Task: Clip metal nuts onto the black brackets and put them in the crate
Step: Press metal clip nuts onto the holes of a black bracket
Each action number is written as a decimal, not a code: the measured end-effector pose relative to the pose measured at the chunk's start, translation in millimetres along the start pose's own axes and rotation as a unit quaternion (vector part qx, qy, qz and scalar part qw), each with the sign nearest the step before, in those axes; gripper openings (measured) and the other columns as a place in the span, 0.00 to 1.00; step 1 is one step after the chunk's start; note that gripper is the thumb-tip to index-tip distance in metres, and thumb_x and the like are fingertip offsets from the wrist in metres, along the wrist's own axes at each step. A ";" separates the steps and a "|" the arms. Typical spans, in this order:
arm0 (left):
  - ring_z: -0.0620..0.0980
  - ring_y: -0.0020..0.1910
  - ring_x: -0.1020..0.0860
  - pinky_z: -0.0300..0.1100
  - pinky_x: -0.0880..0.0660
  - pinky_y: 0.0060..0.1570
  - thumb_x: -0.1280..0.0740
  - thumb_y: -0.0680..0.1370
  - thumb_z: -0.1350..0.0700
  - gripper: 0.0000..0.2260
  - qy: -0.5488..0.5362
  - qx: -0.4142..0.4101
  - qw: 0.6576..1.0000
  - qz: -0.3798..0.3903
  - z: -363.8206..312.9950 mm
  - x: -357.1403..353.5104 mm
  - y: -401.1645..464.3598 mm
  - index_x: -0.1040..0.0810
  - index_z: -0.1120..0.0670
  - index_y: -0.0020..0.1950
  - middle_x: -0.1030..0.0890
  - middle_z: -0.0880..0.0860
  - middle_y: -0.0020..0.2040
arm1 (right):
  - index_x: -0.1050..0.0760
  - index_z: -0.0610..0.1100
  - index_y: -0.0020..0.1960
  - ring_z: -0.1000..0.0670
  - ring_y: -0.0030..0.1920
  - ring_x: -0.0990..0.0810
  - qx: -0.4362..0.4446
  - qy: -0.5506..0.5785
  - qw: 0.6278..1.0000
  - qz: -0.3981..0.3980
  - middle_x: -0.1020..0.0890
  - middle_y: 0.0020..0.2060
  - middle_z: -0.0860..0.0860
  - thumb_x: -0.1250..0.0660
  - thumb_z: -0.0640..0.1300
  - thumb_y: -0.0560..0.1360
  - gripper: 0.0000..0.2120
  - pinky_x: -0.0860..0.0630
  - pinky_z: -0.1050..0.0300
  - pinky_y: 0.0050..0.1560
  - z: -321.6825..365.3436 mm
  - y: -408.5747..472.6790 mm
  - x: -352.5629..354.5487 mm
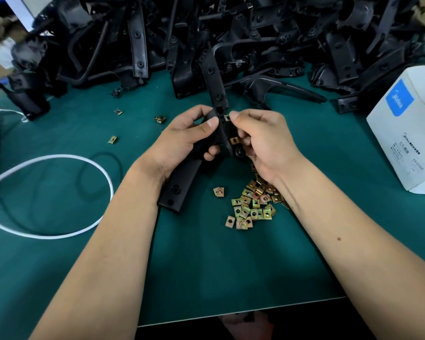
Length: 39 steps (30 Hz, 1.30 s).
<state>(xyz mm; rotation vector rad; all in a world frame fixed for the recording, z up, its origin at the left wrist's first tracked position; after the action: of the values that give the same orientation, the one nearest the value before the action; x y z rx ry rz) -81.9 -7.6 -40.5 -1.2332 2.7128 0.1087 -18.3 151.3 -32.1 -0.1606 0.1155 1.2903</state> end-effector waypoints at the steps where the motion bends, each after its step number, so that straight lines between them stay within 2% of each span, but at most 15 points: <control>1: 0.49 0.32 0.26 0.38 0.28 0.31 0.37 0.85 0.59 0.05 0.003 0.001 1.000 -0.001 -0.2 -0.2 -0.1 0.28 0.59 0.59 0.21 0.56 0.42 | 0.25 0.41 0.37 0.58 0.22 0.32 0.000 0.001 1.000 0.006 0.31 0.28 0.51 0.32 0.38 0.82 0.13 0.36 0.66 0.22 0.4 0.1 0.1; 7: 0.50 0.32 0.27 0.38 0.28 0.30 0.37 0.85 0.60 0.05 0.018 0.003 1.000 -0.014 -1.1 -2.1 -0.8 0.27 0.59 0.59 0.22 0.58 0.42 | 0.22 0.44 0.36 0.57 0.24 0.35 0.010 -0.029 0.999 0.010 0.32 0.28 0.51 0.31 0.39 0.81 0.14 0.37 0.66 0.22 0.1 0.6 1.5; 12: 0.50 0.31 0.26 0.38 0.27 0.30 0.37 0.85 0.60 0.04 0.032 -0.004 0.999 -0.030 -0.9 -3.8 -1.1 0.26 0.60 0.58 0.22 0.58 0.42 | 0.20 0.41 0.40 0.61 0.25 0.32 0.073 -0.096 0.993 -0.007 0.29 0.25 0.57 0.32 0.38 0.81 0.11 0.33 0.69 0.27 -3.3 1.0 2.8; 14: 0.51 0.32 0.26 0.39 0.27 0.30 0.37 0.85 0.61 0.02 0.038 -0.010 0.998 -0.046 -2.0 -5.4 -1.1 0.25 0.59 0.55 0.22 0.58 0.41 | 0.18 0.40 0.42 0.61 0.27 0.27 0.099 -0.127 0.987 -0.012 0.24 0.25 0.59 0.33 0.38 0.82 0.10 0.28 0.67 0.30 -3.1 0.5 2.5; 15: 0.51 0.31 0.26 0.39 0.26 0.30 0.37 0.85 0.61 0.02 0.033 -0.013 0.997 -0.064 -2.4 -6.8 -0.6 0.25 0.57 0.53 0.22 0.57 0.40 | 0.16 0.39 0.46 0.60 0.31 0.21 0.106 -0.138 0.985 -0.011 0.19 0.29 0.58 0.33 0.38 0.82 0.09 0.22 0.63 0.35 -2.4 0.3 1.4; 16: 0.51 0.31 0.25 0.39 0.26 0.30 0.37 0.85 0.61 0.04 0.025 -0.016 0.996 -0.089 -2.7 -8.4 0.0 0.25 0.56 0.51 0.22 0.56 0.39 | 0.15 0.41 0.51 0.57 0.39 0.16 0.111 -0.150 0.982 -0.008 0.14 0.36 0.57 0.33 0.39 0.82 0.08 0.18 0.57 0.44 -2.0 0.4 0.0; 18: 0.51 0.32 0.23 0.41 0.23 0.33 0.36 0.85 0.60 0.05 -0.004 -0.016 0.989 -0.144 -3.3 -12.1 1.4 0.24 0.55 0.50 0.20 0.54 0.38 | 0.15 0.45 0.60 0.55 0.53 0.15 0.129 -0.200 0.971 -0.006 0.12 0.50 0.54 0.32 0.44 0.82 0.10 0.20 0.53 0.61 -1.5 2.3 -1.0; 19: 0.51 0.34 0.22 0.43 0.21 0.36 0.36 0.85 0.59 0.05 -0.027 -0.018 0.985 -0.171 -3.5 -14.1 2.0 0.23 0.55 0.50 0.19 0.53 0.39 | 0.16 0.47 0.62 0.56 0.55 0.17 0.138 -0.235 0.962 -0.012 0.13 0.52 0.54 0.30 0.48 0.81 0.12 0.22 0.55 0.63 -1.3 4.0 -0.6; 21: 0.51 0.39 0.20 0.47 0.19 0.44 0.36 0.85 0.58 0.05 -0.080 -0.030 0.971 -0.222 -3.4 -15.3 3.5 0.23 0.54 0.50 0.18 0.53 0.43 | 0.17 0.50 0.63 0.57 0.55 0.19 0.147 -0.295 0.944 -0.032 0.16 0.52 0.55 0.27 0.53 0.77 0.16 0.24 0.61 0.59 -1.6 6.0 0.6; 23: 0.51 0.42 0.19 0.48 0.18 0.48 0.36 0.85 0.57 0.05 -0.120 -0.033 0.962 -0.243 -2.7 -14.8 5.4 0.24 0.55 0.50 0.18 0.55 0.46 | 0.17 0.49 0.59 0.59 0.52 0.18 0.159 -0.299 0.940 -0.037 0.15 0.49 0.58 0.24 0.51 0.75 0.13 0.24 0.66 0.54 -3.5 6.1 0.8; 26: 0.52 0.45 0.19 0.49 0.19 0.51 0.33 0.83 0.56 0.03 -0.104 -0.035 0.967 -0.230 -1.3 -13.3 6.9 0.23 0.55 0.52 0.18 0.56 0.48 | 0.16 0.46 0.52 0.55 0.42 0.16 0.161 -0.266 0.949 -0.044 0.14 0.42 0.55 0.24 0.44 0.75 0.06 0.19 0.57 0.48 -6.0 7.3 0.6; 28: 0.52 0.47 0.19 0.48 0.20 0.51 0.31 0.82 0.59 0.03 -0.084 -0.057 0.969 -0.224 -1.7 -10.8 5.8 0.21 0.55 0.55 0.18 0.56 0.49 | 0.15 0.45 0.52 0.56 0.40 0.16 0.154 -0.267 0.951 -0.034 0.14 0.40 0.55 0.23 0.43 0.75 0.07 0.19 0.57 0.46 -5.6 9.0 2.9; 33: 0.50 0.46 0.17 0.46 0.18 0.50 0.30 0.80 0.63 0.08 -0.086 -0.068 0.972 -0.208 -1.8 -6.9 3.1 0.20 0.56 0.58 0.15 0.53 0.50 | 0.15 0.48 0.50 0.58 0.43 0.16 0.153 -0.268 0.951 -0.029 0.14 0.40 0.56 0.23 0.44 0.74 0.06 0.20 0.62 0.47 -4.5 7.9 2.9; 37: 0.51 0.50 0.20 0.51 0.21 0.59 0.30 0.80 0.64 0.09 -0.042 -0.100 0.973 -0.206 -1.5 -7.5 3.9 0.21 0.59 0.59 0.16 0.54 0.51 | 0.16 0.47 0.50 0.56 0.44 0.17 0.167 -0.279 0.945 -0.030 0.15 0.40 0.55 0.22 0.48 0.73 0.08 0.21 0.61 0.47 -3.0 5.9 3.4; 39: 0.51 0.49 0.20 0.49 0.20 0.55 0.30 0.79 0.65 0.08 -0.040 -0.110 0.974 -0.195 -2.5 -6.7 2.9 0.21 0.59 0.58 0.16 0.53 0.51 | 0.16 0.47 0.50 0.56 0.43 0.17 0.172 -0.281 0.944 -0.025 0.15 0.40 0.55 0.22 0.47 0.73 0.07 0.22 0.63 0.46 -1.9 4.7 3.3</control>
<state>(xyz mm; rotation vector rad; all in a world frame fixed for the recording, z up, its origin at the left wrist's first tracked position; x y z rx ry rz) -80.1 -1.1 -36.8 -1.7569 2.3859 0.4079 -21.9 155.4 -34.8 0.5019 -0.1530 1.2012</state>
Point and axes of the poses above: each hand's wrist, its own y-axis towards the middle knuckle, its own x-axis out of the back of the hand, z = x × y, the point moved 1 cm from there along y, towards the middle knuckle
